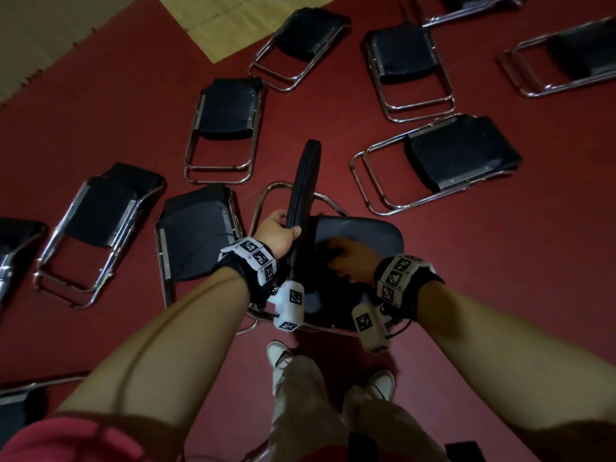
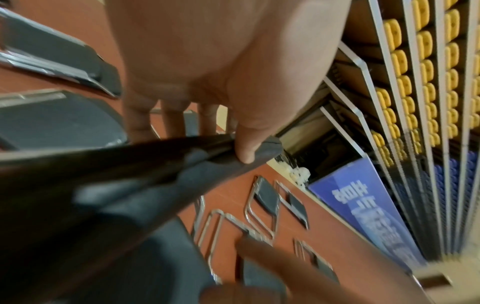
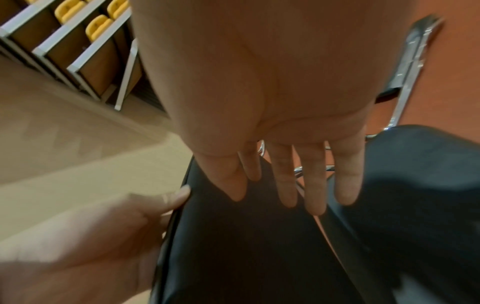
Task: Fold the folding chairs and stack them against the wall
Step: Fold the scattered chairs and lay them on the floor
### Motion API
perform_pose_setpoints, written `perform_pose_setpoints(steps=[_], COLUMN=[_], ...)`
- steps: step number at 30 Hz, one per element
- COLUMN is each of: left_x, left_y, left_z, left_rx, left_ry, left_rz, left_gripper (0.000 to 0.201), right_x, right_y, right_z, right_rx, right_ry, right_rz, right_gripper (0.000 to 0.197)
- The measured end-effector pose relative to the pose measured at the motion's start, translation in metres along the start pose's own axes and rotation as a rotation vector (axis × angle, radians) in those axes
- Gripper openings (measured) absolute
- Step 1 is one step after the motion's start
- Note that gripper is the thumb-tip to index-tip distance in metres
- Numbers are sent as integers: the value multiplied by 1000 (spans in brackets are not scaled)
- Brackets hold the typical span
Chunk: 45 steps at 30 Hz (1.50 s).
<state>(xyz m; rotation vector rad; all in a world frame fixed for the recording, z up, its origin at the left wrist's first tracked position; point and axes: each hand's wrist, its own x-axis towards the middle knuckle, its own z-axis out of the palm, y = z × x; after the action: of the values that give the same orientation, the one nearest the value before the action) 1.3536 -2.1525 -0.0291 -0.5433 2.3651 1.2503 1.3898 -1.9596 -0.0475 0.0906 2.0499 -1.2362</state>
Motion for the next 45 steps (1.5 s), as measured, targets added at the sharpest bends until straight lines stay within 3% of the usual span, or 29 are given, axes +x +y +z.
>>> perform_pose_setpoints(steps=[3, 7, 13, 16, 23, 29, 35, 40, 45], left_x=[-7, -10, -12, -10, 9, 30, 52, 60, 65], left_y=[11, 25, 31, 18, -16, -72, -117, -149, -168], left_z=[38, 96, 174, 209, 284, 345, 390, 410, 422], left_rx=[65, 146, 219, 223, 293, 307, 301, 342, 386], left_ry=[-54, -140, -394, -434, -548, -565, -614, -646, -622], left_rz=[30, 63, 48, -6, -131, -81, -88, -107, -22], left_gripper=[47, 66, 59, 57, 55, 59, 59, 62, 64], right_x=[-9, -23, -38, -44, -32, -2, 30, 52, 60], right_y=[19, 48, 119, 152, 243, 328, 399, 434, 453], right_z=[-5, -20, -51, -59, -66, -62, -52, -46, -37], right_rx=[90, 270, 401, 449, 438, 498, 560, 632, 635], right_ry=[-13, -16, 112, 188, 366, 487, 601, 600, 618], right_rz=[73, 159, 254, 250, 354, 456, 547, 571, 589], right_gripper=[48, 38, 57, 54, 73, 72, 58, 68, 59])
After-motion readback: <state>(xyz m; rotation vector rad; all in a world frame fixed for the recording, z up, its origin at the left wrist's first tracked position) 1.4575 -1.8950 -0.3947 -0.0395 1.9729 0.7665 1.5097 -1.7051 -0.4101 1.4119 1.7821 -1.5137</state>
